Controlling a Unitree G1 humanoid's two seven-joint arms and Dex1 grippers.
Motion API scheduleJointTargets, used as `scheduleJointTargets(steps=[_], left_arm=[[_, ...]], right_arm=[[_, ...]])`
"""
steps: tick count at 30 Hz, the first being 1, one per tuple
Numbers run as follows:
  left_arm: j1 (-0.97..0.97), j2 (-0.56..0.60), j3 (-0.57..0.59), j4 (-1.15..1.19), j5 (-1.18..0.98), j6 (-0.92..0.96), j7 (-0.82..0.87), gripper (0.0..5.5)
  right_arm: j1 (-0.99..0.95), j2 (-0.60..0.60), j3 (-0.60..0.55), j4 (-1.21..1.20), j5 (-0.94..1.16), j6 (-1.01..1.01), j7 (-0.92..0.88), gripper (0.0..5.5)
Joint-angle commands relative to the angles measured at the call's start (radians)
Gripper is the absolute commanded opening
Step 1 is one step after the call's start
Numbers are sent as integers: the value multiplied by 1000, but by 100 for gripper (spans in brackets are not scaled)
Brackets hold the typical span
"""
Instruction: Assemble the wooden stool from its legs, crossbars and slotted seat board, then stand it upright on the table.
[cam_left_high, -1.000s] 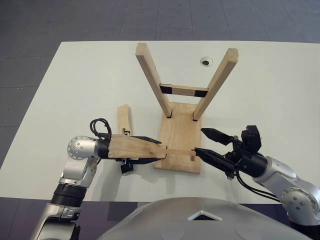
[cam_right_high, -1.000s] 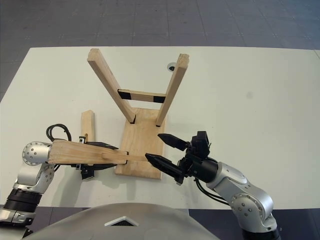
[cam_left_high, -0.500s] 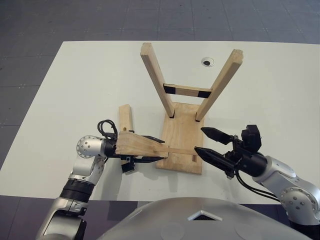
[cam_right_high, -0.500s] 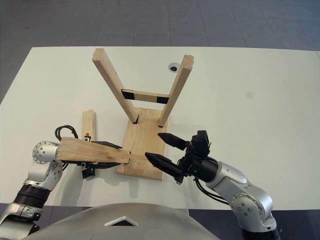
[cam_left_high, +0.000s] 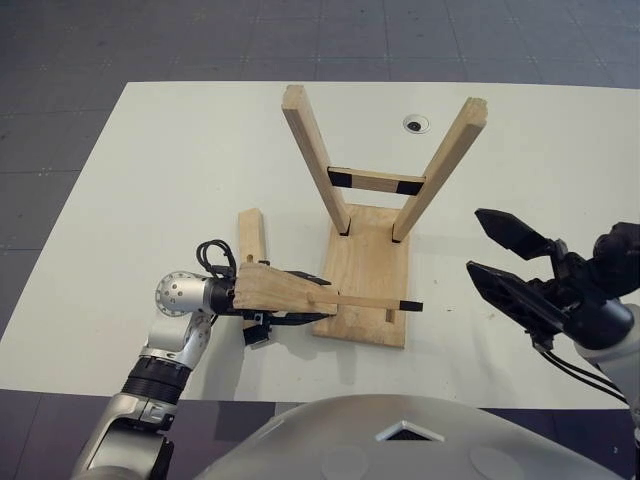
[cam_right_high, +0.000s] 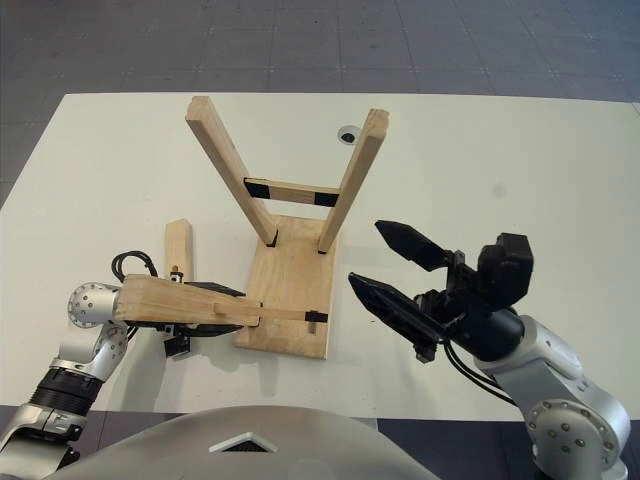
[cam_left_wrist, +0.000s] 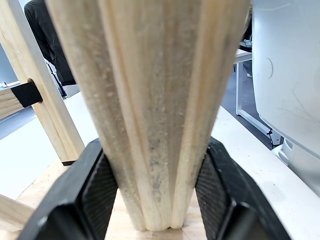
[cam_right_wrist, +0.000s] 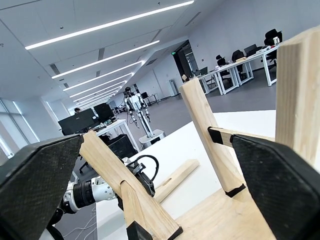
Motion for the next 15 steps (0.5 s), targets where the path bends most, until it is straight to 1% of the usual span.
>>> scheduleJointTargets(steps=[1, 6, 9, 13, 15], left_arm=[[60, 15, -91, 119, 279, 64, 104, 205], [64, 10, -95, 95, 320, 48, 209, 205], [62, -4, -91, 88, 376, 5, 293, 205], [53, -12, -99, 83, 387, -64, 330, 205], [41, -8, -114, 106, 378, -96, 313, 205]], right_arm=[[4, -22, -34, -32, 16, -15, 1, 550], [-3, -22, -22, -34, 5, -15, -8, 550], [-11, -25, -17, -35, 2, -12, -14, 550], [-17, -23, -7, -31, -7, -10, -18, 550], [-21, -24, -4, -30, -7, -8, -21, 550]])
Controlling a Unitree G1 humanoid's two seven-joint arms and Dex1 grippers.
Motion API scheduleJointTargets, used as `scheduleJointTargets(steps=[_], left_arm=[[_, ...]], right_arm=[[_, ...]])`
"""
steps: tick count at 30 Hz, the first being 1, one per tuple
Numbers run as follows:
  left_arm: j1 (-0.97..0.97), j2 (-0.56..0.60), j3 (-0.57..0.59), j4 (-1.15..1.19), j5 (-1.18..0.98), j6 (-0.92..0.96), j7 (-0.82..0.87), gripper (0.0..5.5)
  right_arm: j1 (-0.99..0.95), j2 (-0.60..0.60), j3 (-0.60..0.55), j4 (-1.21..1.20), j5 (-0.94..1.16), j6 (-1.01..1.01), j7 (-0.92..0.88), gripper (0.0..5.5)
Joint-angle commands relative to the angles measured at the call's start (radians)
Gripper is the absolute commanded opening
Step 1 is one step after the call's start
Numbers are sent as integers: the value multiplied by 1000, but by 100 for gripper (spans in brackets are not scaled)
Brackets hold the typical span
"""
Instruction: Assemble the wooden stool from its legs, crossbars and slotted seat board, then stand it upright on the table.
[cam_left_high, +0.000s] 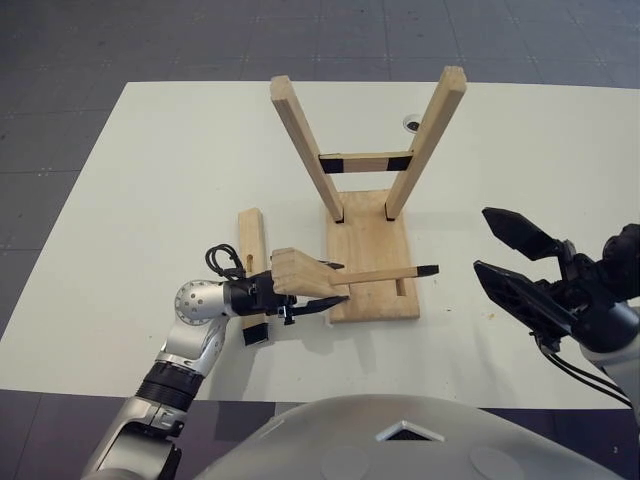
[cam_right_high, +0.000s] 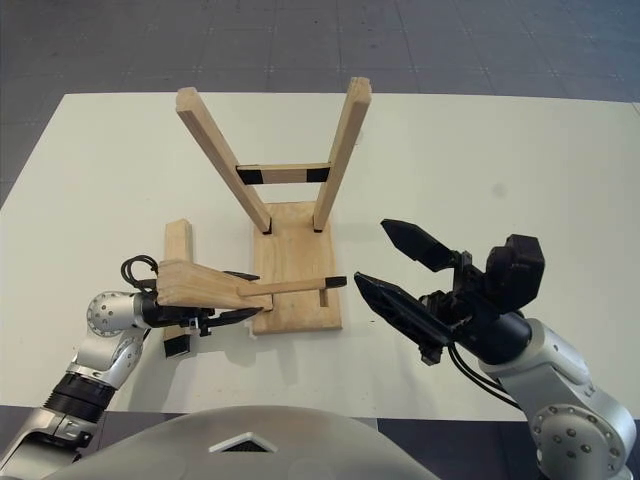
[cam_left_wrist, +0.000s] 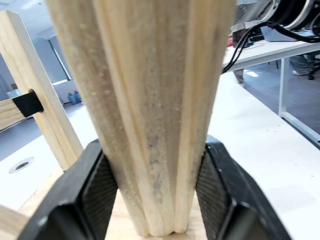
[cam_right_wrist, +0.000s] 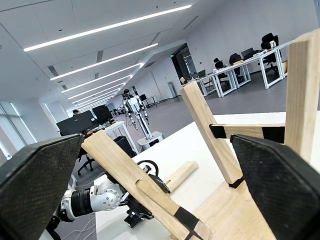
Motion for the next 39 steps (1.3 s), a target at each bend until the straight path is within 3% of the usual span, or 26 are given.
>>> scheduleJointTargets(steps=[1, 16, 28, 33, 39], left_arm=[[19, 36, -65, 144, 262, -16, 11, 205], [-78, 54, -196, 429, 116, 90, -257, 205], [-82, 72, -189, 408, 155, 100, -138, 205], [-88, 101, -181, 324, 129, 255, -153, 296], [-71, 115, -147, 263, 145, 304, -130, 377]], right_arm=[[-27, -24, 4, -27, -7, -4, -19, 550], [-52, -51, 21, -23, 6, 12, -26, 550], [-50, -40, 30, -33, -1, 4, -40, 550], [-44, -34, 38, -33, -13, -2, -41, 550], [-43, -33, 43, -35, -18, -5, -44, 550]])
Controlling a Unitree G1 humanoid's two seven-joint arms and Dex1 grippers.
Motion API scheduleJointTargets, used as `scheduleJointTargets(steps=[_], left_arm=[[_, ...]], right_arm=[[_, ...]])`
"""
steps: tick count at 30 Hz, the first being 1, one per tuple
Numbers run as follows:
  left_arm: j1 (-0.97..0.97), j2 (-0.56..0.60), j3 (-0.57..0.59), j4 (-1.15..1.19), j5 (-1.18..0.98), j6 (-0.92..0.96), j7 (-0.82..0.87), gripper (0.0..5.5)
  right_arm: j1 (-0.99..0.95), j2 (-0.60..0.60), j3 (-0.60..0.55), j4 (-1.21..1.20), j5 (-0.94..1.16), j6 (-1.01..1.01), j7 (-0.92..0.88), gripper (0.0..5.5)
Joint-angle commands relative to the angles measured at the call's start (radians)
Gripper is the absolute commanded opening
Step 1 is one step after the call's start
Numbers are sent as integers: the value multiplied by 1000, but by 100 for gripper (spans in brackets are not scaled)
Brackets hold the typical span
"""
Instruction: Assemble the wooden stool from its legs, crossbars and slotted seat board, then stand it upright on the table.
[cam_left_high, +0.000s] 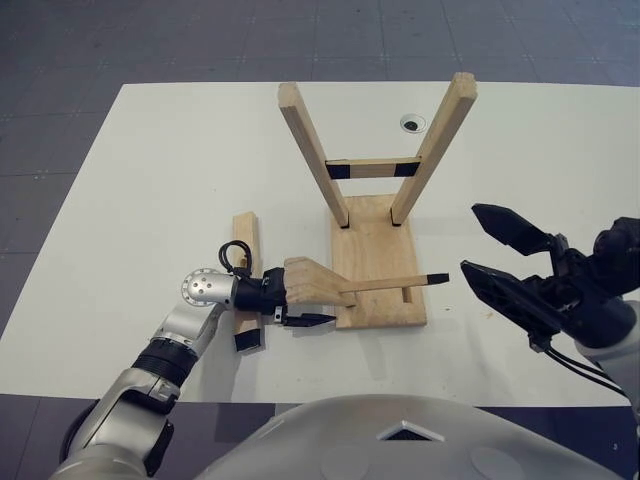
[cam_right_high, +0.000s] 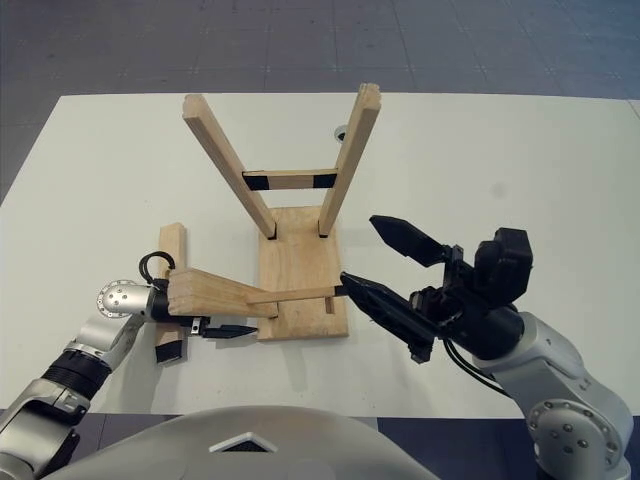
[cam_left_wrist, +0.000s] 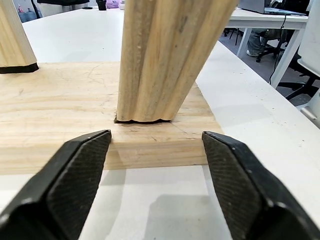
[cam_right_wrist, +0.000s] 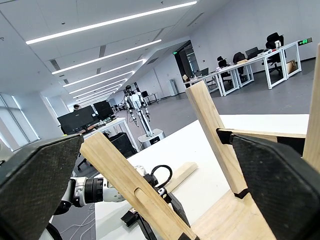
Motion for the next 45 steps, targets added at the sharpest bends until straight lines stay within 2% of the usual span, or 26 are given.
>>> scheduleJointTargets(steps=[1, 6, 11, 16, 19, 22, 27, 32, 35, 41, 45], left_arm=[[64, 35, -16, 24, 118, 95, 16, 394], [75, 64, 50, -75, 103, 106, 34, 464], [189, 155, 222, -273, 84, 71, 80, 542], [369, 276, 400, -443, 32, 116, 85, 542], [450, 272, 514, -568, -42, 216, 170, 542], [520, 272, 549, -593, 41, 301, 265, 542], [553, 216, 636, -732, -30, 630, 503, 542], [572, 120, 669, -925, 7, 931, 822, 542], [566, 75, 656, -1036, 9, 1071, 939, 542], [598, 79, 580, -1190, 147, 1258, 1089, 542], [588, 72, 561, -1192, 217, 1328, 1136, 542]], right_arm=[[-3, -11, 6, -10, -16, -6, -6, 550], [-2, -9, 7, -11, -21, -11, -7, 550], [10, 1, 11, -24, -30, -22, -15, 550], [9, 8, 28, -17, -48, -35, -16, 550], [9, 13, 39, -14, -59, -38, -17, 550], [12, 13, 43, -15, -62, -40, -18, 550], [16, 16, 46, -11, -69, -46, -21, 550], [22, 21, 48, -12, -71, -50, -29, 550], [18, 24, 55, -8, -75, -53, -32, 550], [32, 25, 52, -16, -76, -61, -30, 550], [39, 31, 55, -26, -78, -69, -36, 550]])
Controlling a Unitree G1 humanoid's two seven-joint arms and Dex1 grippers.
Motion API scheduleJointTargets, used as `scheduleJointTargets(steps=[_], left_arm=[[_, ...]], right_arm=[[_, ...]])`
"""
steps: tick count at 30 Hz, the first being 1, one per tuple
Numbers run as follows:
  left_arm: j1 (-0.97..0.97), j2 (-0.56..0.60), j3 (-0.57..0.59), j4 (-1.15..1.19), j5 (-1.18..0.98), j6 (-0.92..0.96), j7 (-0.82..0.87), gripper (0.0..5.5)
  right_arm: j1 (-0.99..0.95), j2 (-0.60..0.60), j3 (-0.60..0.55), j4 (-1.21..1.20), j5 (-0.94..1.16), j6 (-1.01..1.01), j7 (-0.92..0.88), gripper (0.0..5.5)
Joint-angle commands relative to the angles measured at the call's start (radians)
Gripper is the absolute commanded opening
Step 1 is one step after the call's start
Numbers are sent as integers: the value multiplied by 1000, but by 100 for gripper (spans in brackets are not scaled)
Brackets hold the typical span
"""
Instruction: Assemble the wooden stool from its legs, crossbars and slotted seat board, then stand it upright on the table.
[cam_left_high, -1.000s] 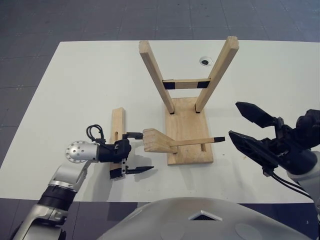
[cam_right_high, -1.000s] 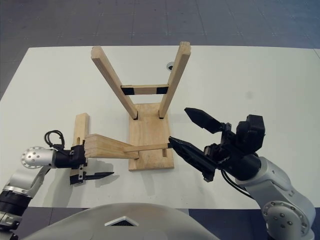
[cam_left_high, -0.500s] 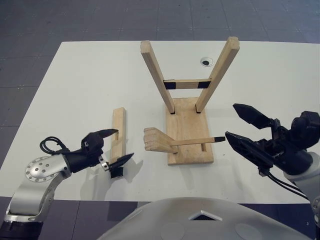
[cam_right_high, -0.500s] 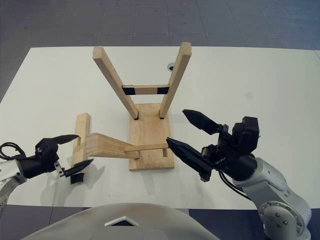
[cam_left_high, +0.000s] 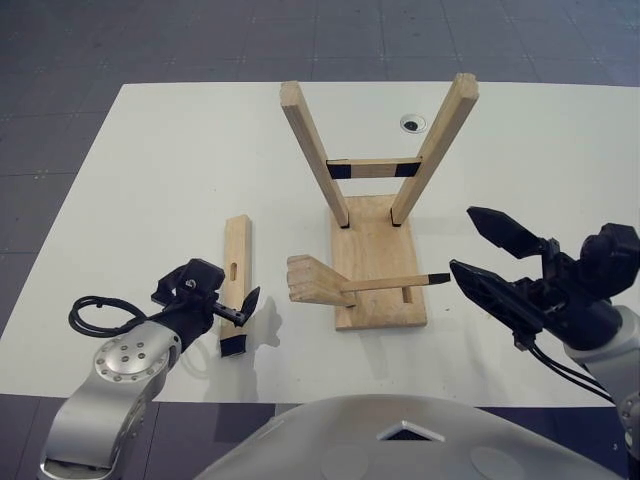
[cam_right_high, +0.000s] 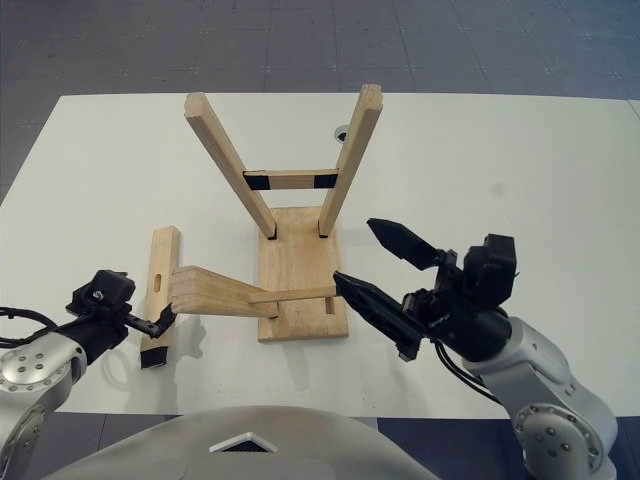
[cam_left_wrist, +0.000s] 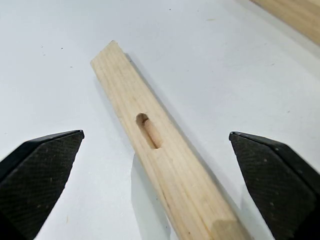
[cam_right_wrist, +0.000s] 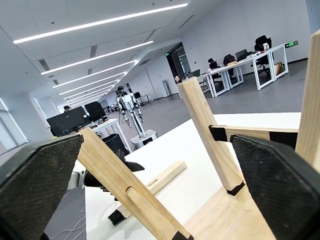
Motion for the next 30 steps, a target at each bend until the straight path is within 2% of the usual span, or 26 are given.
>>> scheduleJointTargets(steps=[1, 10, 14, 15, 25, 30], left_arm=[[-17, -6, -14, 19, 67, 55, 43, 542], [-135, -308, 109, 90, -58, 394, 70, 542], [-174, -385, 143, 101, -70, 516, 79, 542], [-178, -376, 139, 108, -58, 515, 82, 542], [-132, -277, 6, 102, 1, 471, 82, 391], [-122, -274, -6, 143, 11, 456, 82, 303]], right_arm=[[6, 5, 0, -18, -6, -12, -9, 550], [9, 3, 4, -20, -10, -17, -14, 550], [5, 4, 9, -23, -13, -19, -23, 550], [5, 3, 6, -26, -10, -20, -25, 550], [13, 9, -2, -34, -3, -31, -35, 550], [18, 11, -2, -37, -2, -35, -38, 550]])
